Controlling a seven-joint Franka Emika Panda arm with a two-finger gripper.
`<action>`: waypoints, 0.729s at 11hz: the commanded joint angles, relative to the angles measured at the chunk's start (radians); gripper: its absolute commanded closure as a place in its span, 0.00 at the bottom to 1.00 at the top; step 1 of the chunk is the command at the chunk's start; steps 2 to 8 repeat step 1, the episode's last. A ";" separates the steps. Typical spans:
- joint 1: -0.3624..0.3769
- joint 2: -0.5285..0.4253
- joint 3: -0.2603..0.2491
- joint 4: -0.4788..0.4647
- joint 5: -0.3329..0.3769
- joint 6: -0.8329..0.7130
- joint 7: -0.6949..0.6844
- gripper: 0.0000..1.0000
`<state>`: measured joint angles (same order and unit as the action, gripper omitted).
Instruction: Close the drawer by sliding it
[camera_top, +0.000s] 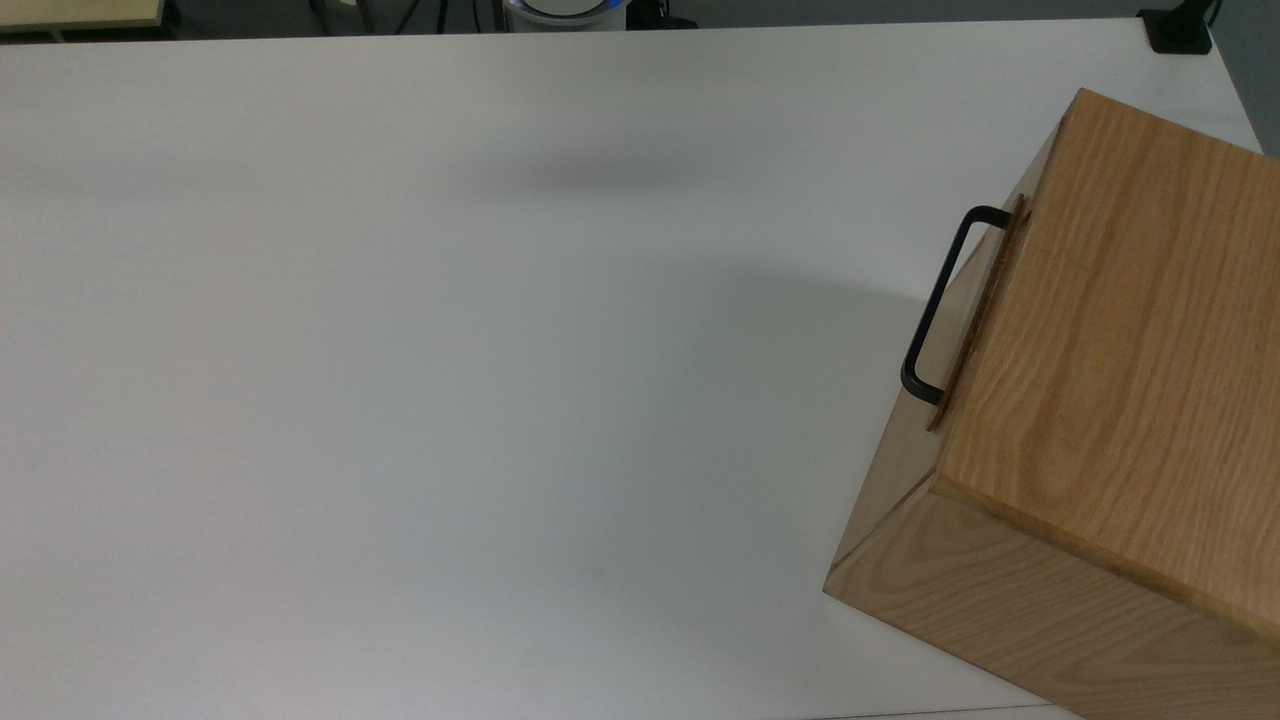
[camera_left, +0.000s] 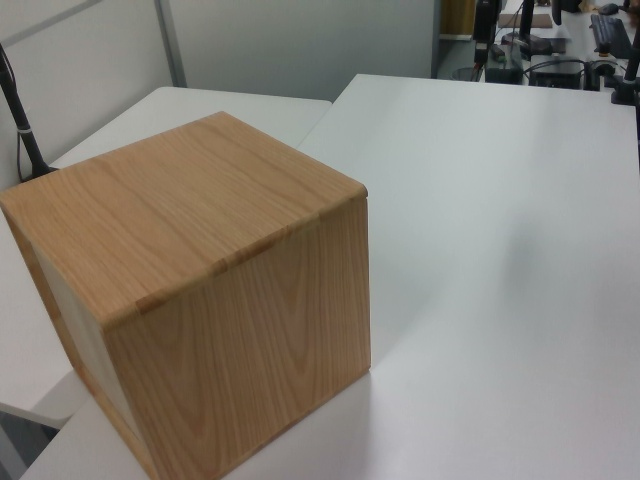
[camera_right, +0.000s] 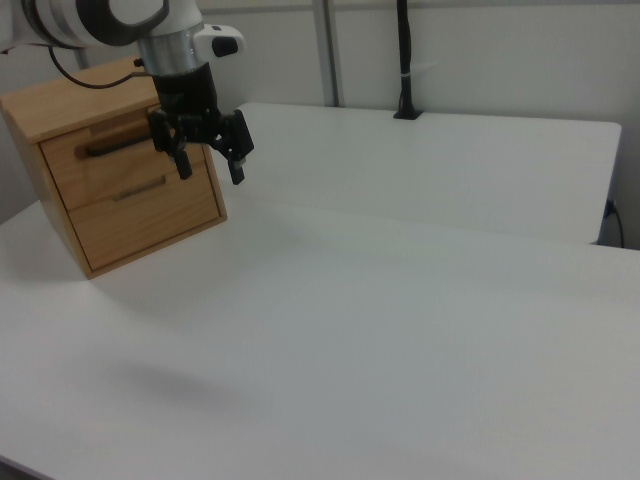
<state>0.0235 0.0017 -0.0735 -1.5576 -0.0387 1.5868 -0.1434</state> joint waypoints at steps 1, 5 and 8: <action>0.006 -0.011 -0.009 -0.029 -0.015 -0.004 0.025 0.00; 0.006 -0.011 -0.009 -0.029 -0.015 -0.004 0.025 0.00; 0.006 -0.011 -0.009 -0.029 -0.015 -0.004 0.025 0.00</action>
